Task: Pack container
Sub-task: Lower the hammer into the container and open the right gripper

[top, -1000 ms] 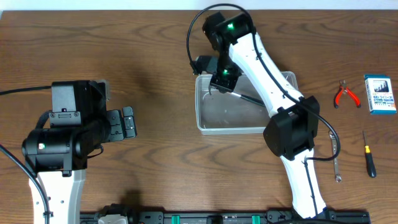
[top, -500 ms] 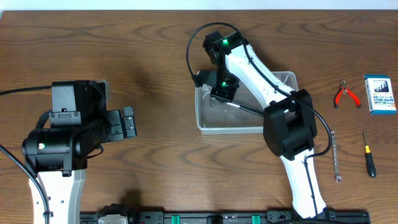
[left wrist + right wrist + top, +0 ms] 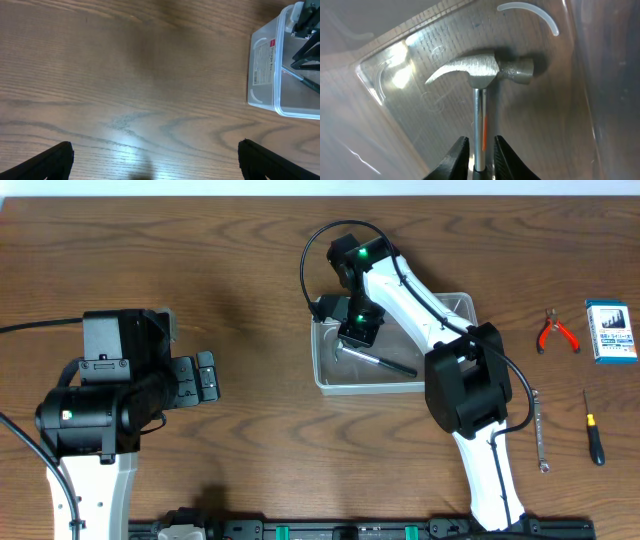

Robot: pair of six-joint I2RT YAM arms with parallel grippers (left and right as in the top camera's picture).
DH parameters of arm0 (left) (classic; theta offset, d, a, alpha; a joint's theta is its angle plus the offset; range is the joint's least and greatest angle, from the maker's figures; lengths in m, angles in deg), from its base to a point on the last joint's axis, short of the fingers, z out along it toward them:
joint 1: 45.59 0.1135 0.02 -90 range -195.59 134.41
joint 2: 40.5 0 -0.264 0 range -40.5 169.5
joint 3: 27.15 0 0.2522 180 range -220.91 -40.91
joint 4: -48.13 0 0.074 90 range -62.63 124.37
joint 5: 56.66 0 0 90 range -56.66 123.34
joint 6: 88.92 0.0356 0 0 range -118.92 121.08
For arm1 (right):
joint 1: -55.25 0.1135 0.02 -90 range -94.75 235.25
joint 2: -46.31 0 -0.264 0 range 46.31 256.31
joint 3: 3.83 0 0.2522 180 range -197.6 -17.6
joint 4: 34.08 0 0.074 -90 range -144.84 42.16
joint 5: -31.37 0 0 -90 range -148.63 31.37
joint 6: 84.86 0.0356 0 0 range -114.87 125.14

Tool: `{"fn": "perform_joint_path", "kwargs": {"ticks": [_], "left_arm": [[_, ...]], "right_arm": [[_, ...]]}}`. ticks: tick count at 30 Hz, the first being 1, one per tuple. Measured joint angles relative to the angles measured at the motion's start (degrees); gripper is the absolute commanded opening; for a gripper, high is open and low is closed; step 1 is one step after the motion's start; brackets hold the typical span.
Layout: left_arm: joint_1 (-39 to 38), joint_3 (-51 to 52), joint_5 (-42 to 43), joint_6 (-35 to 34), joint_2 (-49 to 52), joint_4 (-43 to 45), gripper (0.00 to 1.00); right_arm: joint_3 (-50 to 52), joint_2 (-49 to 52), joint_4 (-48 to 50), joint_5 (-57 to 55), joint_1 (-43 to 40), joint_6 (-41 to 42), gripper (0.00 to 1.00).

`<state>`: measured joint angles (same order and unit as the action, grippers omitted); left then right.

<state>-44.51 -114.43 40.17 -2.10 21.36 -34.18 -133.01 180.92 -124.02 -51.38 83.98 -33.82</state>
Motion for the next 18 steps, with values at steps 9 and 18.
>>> {"fn": "perform_joint_path", "kwargs": {"ticks": [9,18], "left_arm": [[0.00,0.00,0.00,0.00,0.02,-0.04,0.98],[0.00,0.00,0.00,-0.02,0.00,0.00,0.98]], "right_arm": [[-10.23,-0.09,-7.96,-1.29,-0.44,5.73,0.55],[-25.99,-8.70,-15.13,-1.33,-8.28,14.75,0.99]]}}
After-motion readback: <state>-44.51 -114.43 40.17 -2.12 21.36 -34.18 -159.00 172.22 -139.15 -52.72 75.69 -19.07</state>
